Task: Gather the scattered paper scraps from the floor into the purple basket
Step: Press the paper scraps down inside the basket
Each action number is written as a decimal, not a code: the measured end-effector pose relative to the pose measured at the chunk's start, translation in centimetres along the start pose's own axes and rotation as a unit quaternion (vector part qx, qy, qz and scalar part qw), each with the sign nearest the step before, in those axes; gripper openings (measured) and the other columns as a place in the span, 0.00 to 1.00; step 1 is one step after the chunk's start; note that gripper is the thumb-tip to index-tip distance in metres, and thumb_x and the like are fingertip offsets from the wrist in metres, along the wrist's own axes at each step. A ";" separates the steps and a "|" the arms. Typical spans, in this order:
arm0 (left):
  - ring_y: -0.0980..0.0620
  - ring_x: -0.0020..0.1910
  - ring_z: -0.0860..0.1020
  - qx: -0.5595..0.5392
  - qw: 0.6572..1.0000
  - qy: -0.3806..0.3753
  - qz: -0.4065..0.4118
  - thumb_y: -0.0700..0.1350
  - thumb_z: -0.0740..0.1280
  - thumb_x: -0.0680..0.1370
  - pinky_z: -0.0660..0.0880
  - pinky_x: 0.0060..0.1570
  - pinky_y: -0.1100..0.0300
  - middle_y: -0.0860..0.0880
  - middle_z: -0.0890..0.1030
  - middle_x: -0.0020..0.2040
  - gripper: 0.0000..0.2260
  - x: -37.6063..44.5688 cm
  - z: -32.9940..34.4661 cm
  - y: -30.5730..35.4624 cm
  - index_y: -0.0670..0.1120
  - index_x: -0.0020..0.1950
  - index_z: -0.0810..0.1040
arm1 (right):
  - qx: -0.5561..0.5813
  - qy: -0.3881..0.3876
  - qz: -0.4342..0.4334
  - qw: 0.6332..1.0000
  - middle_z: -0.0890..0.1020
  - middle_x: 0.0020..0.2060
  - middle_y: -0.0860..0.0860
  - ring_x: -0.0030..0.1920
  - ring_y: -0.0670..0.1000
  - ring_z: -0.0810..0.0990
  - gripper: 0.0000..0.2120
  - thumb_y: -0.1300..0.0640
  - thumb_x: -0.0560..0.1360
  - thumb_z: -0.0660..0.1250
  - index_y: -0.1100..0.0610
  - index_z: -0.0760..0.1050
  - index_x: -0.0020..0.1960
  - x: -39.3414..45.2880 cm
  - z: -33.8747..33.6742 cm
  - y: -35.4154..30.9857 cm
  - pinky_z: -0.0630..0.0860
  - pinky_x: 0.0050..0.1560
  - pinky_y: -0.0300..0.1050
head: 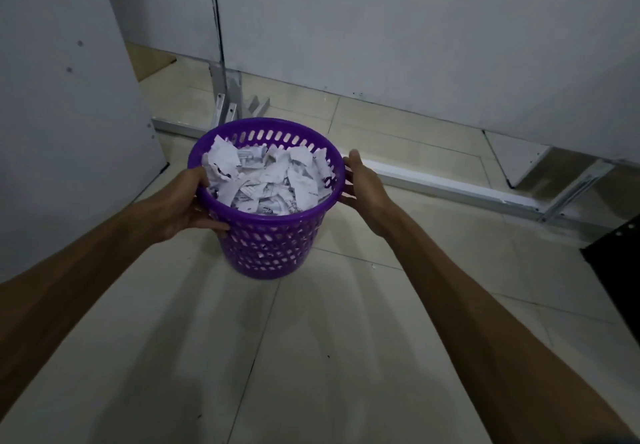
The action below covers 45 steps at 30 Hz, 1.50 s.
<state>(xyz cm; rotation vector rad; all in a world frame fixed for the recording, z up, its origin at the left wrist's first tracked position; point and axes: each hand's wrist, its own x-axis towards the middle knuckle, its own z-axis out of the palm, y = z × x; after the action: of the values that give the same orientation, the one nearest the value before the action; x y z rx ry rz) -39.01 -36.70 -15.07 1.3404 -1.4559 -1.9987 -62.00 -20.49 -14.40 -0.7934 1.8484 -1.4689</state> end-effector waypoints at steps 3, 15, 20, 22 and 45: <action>0.37 0.49 0.82 -0.019 1.000 0.006 0.003 0.43 0.57 0.74 0.81 0.34 0.48 0.42 0.79 0.57 0.22 0.5 -0.2 -0.7 0.49 0.68 0.69 | 0.041 0.000 0.013 0.999 0.82 0.56 0.50 0.55 0.50 0.82 0.20 0.42 0.84 0.47 0.47 0.75 0.58 0.5 0.1 1.2 0.81 0.52 0.44; 0.40 0.38 0.85 0.000 0.997 0.039 0.069 0.65 0.63 0.75 0.81 0.31 0.54 0.43 0.81 0.55 0.27 1.5 2.2 -3.0 0.51 0.69 0.73 | -0.257 0.156 0.127 0.945 0.85 0.50 0.56 0.52 0.55 0.83 0.10 0.59 0.76 0.70 0.57 0.82 0.57 -2.6 -7.3 15.6 0.78 0.54 0.46; 0.42 0.35 0.84 -0.018 0.994 0.056 0.095 0.67 0.60 0.75 0.80 0.29 0.57 0.44 0.80 0.58 0.24 1.3 2.8 -3.5 0.55 0.65 0.73 | -0.320 0.118 0.132 0.931 0.85 0.52 0.54 0.55 0.54 0.82 0.11 0.60 0.74 0.72 0.57 0.83 0.56 -3.6 -8.5 18.8 0.74 0.57 0.42; 0.41 0.35 0.84 -0.018 0.993 0.064 0.096 0.68 0.60 0.75 0.81 0.30 0.55 0.44 0.79 0.60 0.23 1.6 2.9 -3.4 0.57 0.64 0.73 | -0.318 0.121 0.111 0.934 0.85 0.54 0.54 0.56 0.53 0.81 0.10 0.61 0.75 0.71 0.57 0.84 0.55 -3.2 -8.2 19.1 0.73 0.59 0.42; 0.41 0.38 0.85 0.000 0.994 0.069 0.087 0.72 0.59 0.73 0.81 0.46 0.43 0.49 0.82 0.53 0.25 2.0 3.0 -3.7 0.58 0.62 0.75 | 0.047 0.374 -0.078 0.923 0.81 0.48 0.50 0.42 0.38 0.78 0.02 0.58 0.80 0.65 0.54 0.76 0.51 1.7 -3.7 7.2 0.79 0.45 0.45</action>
<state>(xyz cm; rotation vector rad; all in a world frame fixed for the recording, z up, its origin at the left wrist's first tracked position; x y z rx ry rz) -41.60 -34.85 -19.15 1.2758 -1.4562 -1.7617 -66.38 -18.24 -21.01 -0.3424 2.2541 -2.1549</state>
